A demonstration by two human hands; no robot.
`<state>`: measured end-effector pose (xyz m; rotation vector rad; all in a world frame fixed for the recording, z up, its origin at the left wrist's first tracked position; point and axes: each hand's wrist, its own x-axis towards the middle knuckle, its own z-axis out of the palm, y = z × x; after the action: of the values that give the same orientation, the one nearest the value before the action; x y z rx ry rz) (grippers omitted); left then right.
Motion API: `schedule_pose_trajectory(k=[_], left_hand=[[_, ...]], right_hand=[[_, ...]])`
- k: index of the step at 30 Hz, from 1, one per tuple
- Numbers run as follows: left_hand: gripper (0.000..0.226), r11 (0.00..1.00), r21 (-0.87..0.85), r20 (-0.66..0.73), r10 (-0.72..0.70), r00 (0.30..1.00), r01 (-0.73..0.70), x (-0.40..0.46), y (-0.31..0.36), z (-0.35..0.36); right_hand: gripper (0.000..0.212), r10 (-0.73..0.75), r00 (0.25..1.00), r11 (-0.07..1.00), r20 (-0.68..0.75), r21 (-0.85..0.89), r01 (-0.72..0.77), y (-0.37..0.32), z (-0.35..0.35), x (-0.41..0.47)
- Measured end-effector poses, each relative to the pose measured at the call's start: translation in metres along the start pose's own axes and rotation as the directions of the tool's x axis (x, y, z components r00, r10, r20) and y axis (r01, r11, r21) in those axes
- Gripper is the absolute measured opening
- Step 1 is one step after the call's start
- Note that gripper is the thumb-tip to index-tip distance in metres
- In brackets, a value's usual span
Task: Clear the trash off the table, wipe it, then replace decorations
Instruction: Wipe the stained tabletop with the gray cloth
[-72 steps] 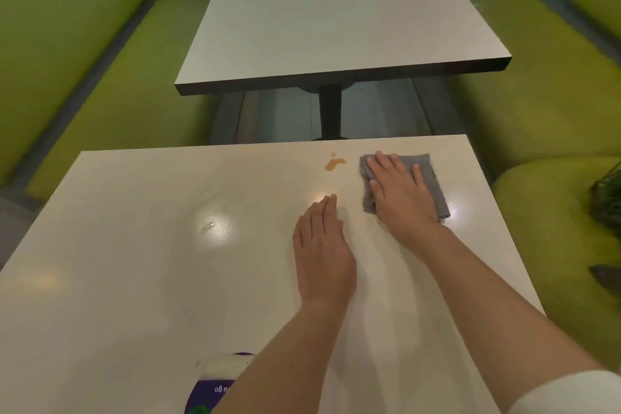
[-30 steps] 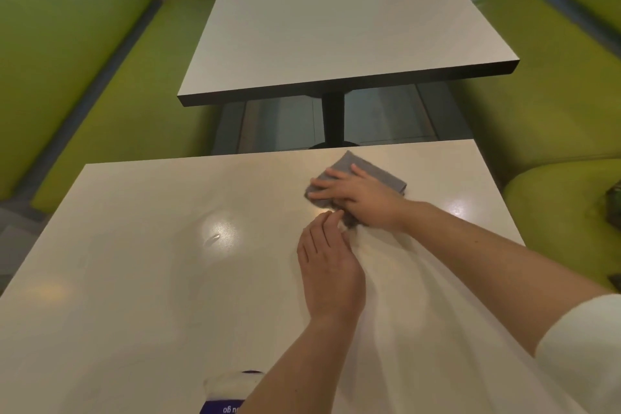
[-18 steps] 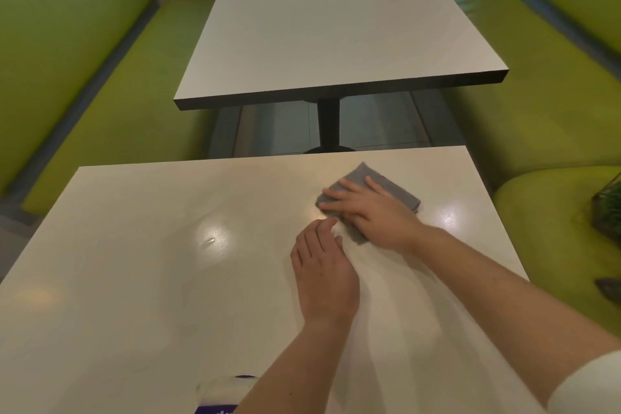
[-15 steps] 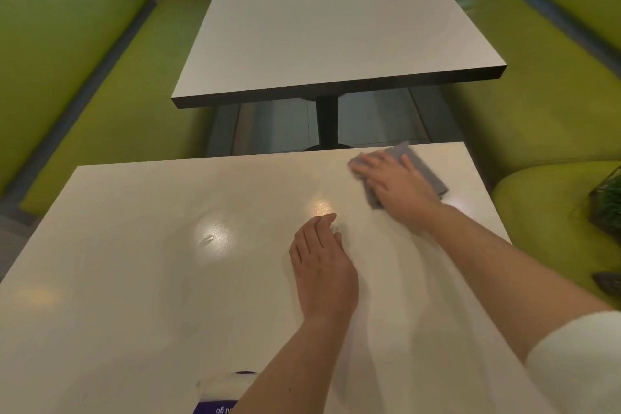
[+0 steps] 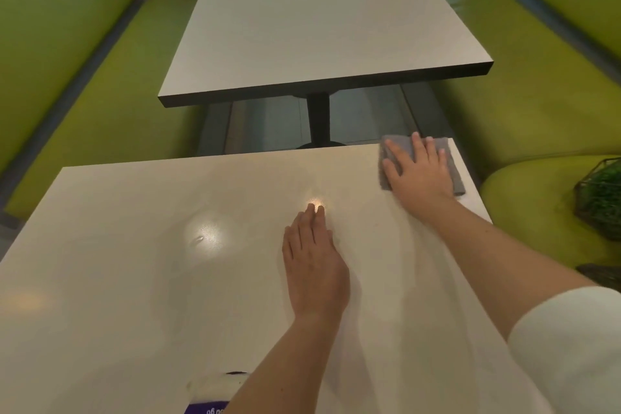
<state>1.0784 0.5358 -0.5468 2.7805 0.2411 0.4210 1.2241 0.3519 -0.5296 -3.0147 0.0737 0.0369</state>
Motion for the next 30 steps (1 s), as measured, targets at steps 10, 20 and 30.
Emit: schedule_pose_trajectory(k=[10, 20, 30], left_hand=[[0.051, 1.000, 0.011, 0.028, -0.001, 1.000, 0.001, 0.004, 0.002, 0.000], [0.047, 1.000, 0.015, 0.022, -0.010, 1.000, 0.010, 0.002, 0.002, -0.002], [0.048, 1.000, 0.004, 0.031, -0.018, 0.999, 0.018, 0.002, 0.002, -0.003]], right_hand=[[0.054, -0.062, 0.998, 0.998, -0.002, 0.011, 0.062, 0.006, 0.000, -0.024], [0.055, -0.456, 0.887, 0.887, 0.078, 0.120, 0.445, -0.041, -0.004, -0.049], [0.052, -0.286, 0.957, 0.957, 0.041, 0.070, 0.283, -0.056, 0.002, -0.046]])
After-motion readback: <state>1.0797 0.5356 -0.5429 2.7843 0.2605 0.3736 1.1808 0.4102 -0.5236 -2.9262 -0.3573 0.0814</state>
